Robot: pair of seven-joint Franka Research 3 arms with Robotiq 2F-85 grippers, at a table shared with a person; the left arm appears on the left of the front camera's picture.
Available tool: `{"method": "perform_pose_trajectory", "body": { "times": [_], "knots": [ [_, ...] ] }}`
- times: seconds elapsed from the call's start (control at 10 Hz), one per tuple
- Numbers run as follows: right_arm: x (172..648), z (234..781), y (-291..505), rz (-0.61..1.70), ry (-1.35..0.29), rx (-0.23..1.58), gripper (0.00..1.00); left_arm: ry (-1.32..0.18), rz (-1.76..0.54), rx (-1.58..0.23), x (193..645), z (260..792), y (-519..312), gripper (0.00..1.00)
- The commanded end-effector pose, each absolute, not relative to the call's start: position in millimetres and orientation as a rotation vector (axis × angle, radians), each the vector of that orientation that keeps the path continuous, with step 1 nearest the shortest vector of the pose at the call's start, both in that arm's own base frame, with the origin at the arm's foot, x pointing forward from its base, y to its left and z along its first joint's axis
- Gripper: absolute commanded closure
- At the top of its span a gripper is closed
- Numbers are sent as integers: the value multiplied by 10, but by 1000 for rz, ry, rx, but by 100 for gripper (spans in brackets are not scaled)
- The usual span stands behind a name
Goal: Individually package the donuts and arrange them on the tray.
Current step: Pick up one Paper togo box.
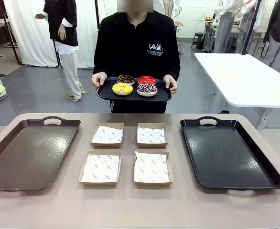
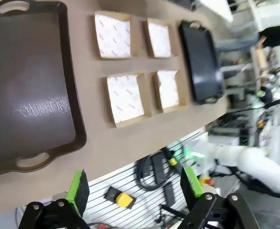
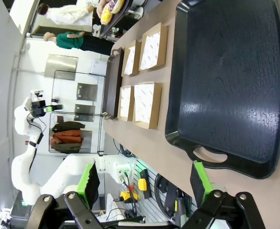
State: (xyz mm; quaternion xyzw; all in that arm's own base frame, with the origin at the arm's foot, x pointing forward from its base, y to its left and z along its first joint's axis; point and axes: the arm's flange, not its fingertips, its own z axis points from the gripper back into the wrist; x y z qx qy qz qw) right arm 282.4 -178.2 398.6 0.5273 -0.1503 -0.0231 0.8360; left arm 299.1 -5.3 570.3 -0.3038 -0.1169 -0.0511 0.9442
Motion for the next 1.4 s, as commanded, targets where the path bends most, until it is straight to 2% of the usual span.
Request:
{"method": "perform_pose_trajectory", "body": {
  "times": [0.0, 0.3, 0.6, 0.9, 1.1, 1.2, 1.3],
  "knots": [
    [2826, 3973, -1784, -50, -322, 1120, 0, -163, -132, -396, 3119, 5441, -613, 0],
    [2826, 3973, -1784, -50, -322, 1120, 0, -76, -146, -226, 3279, 4998, -1342, 0],
    [2826, 3973, -1784, -50, -322, 1120, 0, -134, -152, -105, 3416, 4456, -1906, 0],
    [2826, 3973, -1784, -50, -322, 1120, 0, -156, -72, -55, 3737, 3945, -2109, 0],
    [2826, 3973, -1784, -50, -322, 1120, 0, -142, -32, -84, 3800, 3790, -2150, 0],
    [2826, 3973, -1784, -50, -322, 1120, 0, -55, -32, -171, 3793, 3796, -2141, 0],
    [2826, 3973, -1784, -50, -322, 1120, 0, -140, -71, -85, 3743, 3792, -2057, 0]
  ]
}}
